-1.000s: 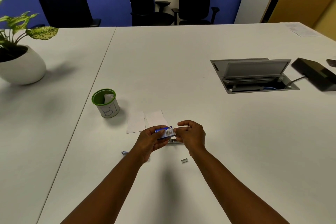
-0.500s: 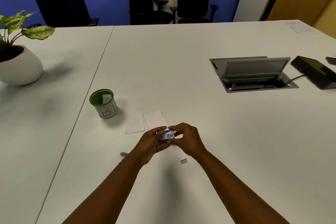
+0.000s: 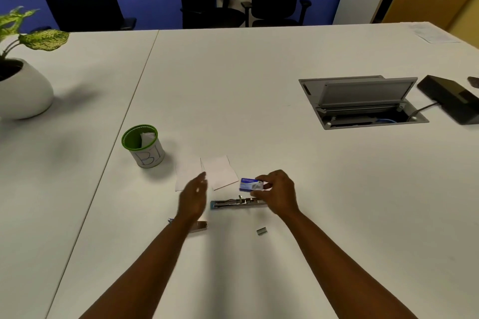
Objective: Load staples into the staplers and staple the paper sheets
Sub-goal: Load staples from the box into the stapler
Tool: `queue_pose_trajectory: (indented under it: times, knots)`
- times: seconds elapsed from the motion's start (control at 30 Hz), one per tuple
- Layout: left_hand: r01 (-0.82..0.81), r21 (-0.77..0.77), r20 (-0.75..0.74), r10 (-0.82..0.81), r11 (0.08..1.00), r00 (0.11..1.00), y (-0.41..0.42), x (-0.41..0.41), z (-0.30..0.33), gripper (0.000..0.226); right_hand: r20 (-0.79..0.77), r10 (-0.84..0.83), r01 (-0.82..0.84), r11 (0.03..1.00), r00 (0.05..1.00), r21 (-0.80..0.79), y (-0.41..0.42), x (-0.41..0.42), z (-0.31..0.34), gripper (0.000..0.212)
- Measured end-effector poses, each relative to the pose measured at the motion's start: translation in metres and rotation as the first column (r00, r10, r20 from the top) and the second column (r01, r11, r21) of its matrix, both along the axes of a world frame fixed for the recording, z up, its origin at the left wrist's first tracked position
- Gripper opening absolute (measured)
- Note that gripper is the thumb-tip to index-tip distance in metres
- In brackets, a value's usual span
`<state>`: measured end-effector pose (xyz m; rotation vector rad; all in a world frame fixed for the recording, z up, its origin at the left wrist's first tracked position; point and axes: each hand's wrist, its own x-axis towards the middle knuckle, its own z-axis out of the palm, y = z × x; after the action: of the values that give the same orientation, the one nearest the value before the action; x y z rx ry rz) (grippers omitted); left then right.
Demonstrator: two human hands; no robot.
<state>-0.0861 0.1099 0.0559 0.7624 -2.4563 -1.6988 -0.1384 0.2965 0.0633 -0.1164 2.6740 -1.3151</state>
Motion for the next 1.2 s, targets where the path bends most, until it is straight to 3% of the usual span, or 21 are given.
queue_pose_trajectory:
  times: [0.07, 0.2, 0.3, 0.37, 0.57, 0.8, 0.87, 0.93, 1.0, 1.07, 1.13, 1.2]
  knots:
    - [0.009, -0.310, -0.003, -0.010, 0.951, 1.000, -0.029, 0.003, -0.015, 0.036, 0.015, -0.096, 0.096, 0.995, 0.995, 0.031, 0.011, -0.012, -0.008, 0.040]
    - [0.173, -0.534, 0.263, -0.032, 0.828, 0.964, -0.084, 0.013, -0.047, 0.045, 0.006, -0.181, 0.179, 0.975, 0.983, 0.136, 0.026, -0.034, -0.025, 0.038]
    - [0.344, -0.564, 0.454, -0.067, 0.751, 0.889, -0.106, 0.019, -0.062, 0.053, 0.032, -0.215, 0.203, 0.956, 0.976, 0.212, 0.027, -0.046, -0.035, 0.038]
    - [0.393, -0.574, 0.493, -0.081, 0.718, 0.866, -0.110, 0.019, -0.066, 0.057, 0.028, -0.265, 0.252, 0.940, 0.964, 0.231, 0.022, -0.049, -0.040, 0.036]
    - [0.359, -0.600, 0.472, -0.046, 0.715, 0.881, -0.110, 0.018, -0.071, 0.059, 0.014, -0.396, 0.378, 0.886, 0.918, 0.268, 0.007, -0.056, -0.049, 0.038]
    - [0.341, -0.618, 0.463, -0.022, 0.708, 0.886, -0.108, 0.018, -0.071, 0.058, 0.105, -0.348, 0.295, 0.893, 0.932, 0.340, 0.009, -0.063, -0.060, 0.059]
    - [0.342, -0.618, 0.461, -0.026, 0.707, 0.887, -0.109, 0.019, -0.071, 0.058, 0.067, -0.357, 0.323, 0.898, 0.932, 0.298, 0.010, -0.062, -0.058, 0.057]
    - [0.358, -0.616, 0.470, -0.038, 0.701, 0.882, -0.111, 0.018, -0.072, 0.058, -0.062, -0.358, 0.363, 0.922, 0.932, 0.136, 0.010, -0.055, -0.054, 0.039]
    - [0.372, -0.608, 0.480, -0.049, 0.701, 0.876, -0.112, 0.018, -0.072, 0.059, -0.239, -0.245, 0.246, 0.969, 0.939, -0.029, 0.013, -0.041, -0.049, 0.015]
    - [0.389, -0.597, 0.492, -0.063, 0.702, 0.868, -0.114, 0.017, -0.071, 0.059, -0.356, -0.018, 0.004, 0.999, 0.934, -0.039, 0.017, -0.024, -0.046, 0.008]
    - [0.410, -0.588, 0.506, -0.079, 0.698, 0.859, -0.116, 0.016, -0.069, 0.058, -0.335, 0.230, -0.228, 0.972, 0.914, 0.047, 0.024, -0.008, -0.045, 0.008]
    - [0.434, -0.579, 0.523, -0.094, 0.690, 0.847, -0.118, 0.015, -0.067, 0.058, -0.184, 0.414, -0.400, 0.910, 0.892, 0.108, 0.031, 0.005, -0.047, 0.014]
